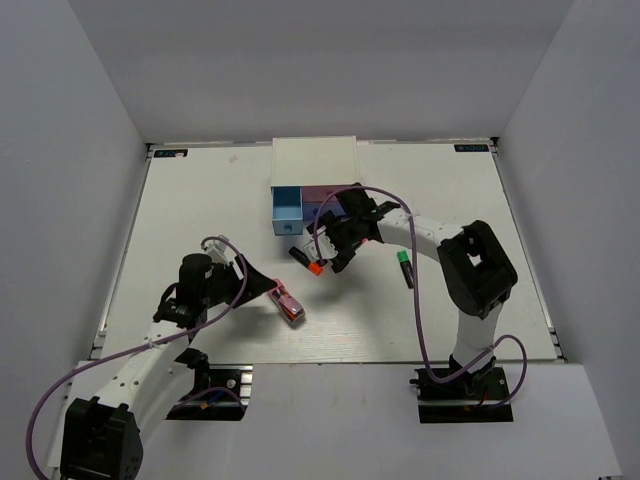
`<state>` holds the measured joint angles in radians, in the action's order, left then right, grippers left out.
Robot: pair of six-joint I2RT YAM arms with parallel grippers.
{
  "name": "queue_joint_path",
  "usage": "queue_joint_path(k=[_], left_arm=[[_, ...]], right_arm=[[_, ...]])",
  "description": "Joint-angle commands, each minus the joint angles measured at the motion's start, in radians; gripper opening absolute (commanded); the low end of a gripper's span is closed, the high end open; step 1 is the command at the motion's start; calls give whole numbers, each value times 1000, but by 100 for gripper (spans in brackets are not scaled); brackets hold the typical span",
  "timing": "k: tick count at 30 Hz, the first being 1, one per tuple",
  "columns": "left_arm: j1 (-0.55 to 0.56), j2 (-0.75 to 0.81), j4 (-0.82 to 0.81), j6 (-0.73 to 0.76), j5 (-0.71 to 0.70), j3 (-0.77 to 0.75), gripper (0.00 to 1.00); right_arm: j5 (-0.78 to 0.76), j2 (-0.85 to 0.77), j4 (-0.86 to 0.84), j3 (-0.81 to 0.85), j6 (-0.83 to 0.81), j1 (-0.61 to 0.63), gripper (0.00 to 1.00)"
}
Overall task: Sort the stationery into containers
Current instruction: Pick up the stationery from the center of the board.
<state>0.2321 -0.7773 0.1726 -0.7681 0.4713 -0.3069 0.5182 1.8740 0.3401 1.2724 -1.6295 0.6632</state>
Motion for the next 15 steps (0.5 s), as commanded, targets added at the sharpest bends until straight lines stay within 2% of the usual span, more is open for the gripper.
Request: queue_joint_path(k=[1,15], left_arm=[[-4,18,-7,-2,1,20,75],[-4,18,-7,-11,1,29,75]], right_arm=[[-7,25,-38,44,-44,13,90],[-20,82,36,67,-213,19,90]])
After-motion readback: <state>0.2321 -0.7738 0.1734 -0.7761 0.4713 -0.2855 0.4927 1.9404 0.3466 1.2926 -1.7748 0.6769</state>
